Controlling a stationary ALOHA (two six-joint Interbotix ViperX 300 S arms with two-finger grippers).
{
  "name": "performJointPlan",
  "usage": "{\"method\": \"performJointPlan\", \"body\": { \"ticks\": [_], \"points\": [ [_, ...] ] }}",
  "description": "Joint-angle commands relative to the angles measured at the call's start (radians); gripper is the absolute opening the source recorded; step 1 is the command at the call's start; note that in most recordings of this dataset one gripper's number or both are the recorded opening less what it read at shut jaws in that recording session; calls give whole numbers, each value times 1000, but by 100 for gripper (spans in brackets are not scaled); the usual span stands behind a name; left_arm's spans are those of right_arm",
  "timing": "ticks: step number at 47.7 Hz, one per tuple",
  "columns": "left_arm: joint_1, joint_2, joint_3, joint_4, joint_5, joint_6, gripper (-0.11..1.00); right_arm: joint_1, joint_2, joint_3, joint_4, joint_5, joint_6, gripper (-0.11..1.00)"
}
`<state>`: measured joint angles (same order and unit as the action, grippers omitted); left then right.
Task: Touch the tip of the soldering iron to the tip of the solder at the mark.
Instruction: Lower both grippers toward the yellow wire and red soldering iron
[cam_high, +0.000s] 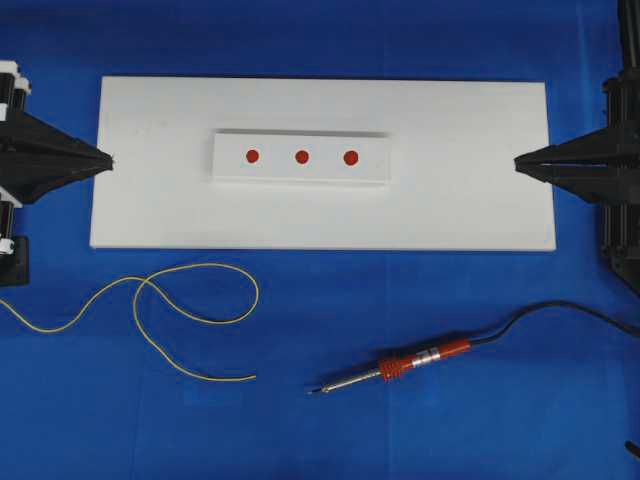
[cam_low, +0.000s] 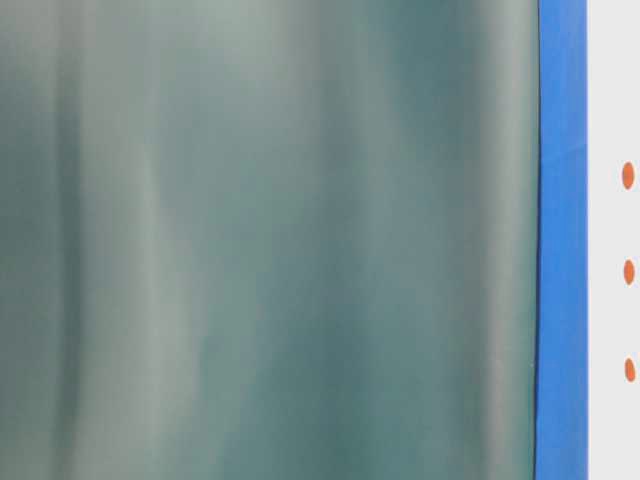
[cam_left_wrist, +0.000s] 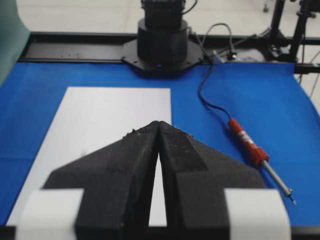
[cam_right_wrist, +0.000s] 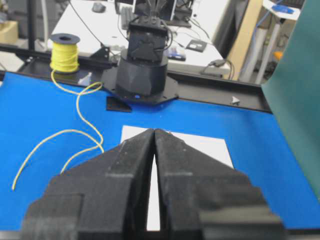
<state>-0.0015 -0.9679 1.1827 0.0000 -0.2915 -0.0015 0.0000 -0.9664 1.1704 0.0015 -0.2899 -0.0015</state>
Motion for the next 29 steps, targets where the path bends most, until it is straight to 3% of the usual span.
{"method": "performJointPlan", "body": {
  "ticks": [1,7,20,24,29],
  "points": [
    [-8,12,-18,2,0,-8,1,11,12,-18,3,-8,5,0],
    [-35,17,-17,2,9,-9,1,43,46,-37,5,34,29,-6],
    [-169,60,-9,2,9,-3,1,146,124,-46,5,43,109,-6],
    [-224,97,5,2,8,-5,1,199,149,-43,5,34,120,-2],
    [-275,149,9,2,-9,-12,2,256,181,-38,11,17,130,10]
  ]
}}
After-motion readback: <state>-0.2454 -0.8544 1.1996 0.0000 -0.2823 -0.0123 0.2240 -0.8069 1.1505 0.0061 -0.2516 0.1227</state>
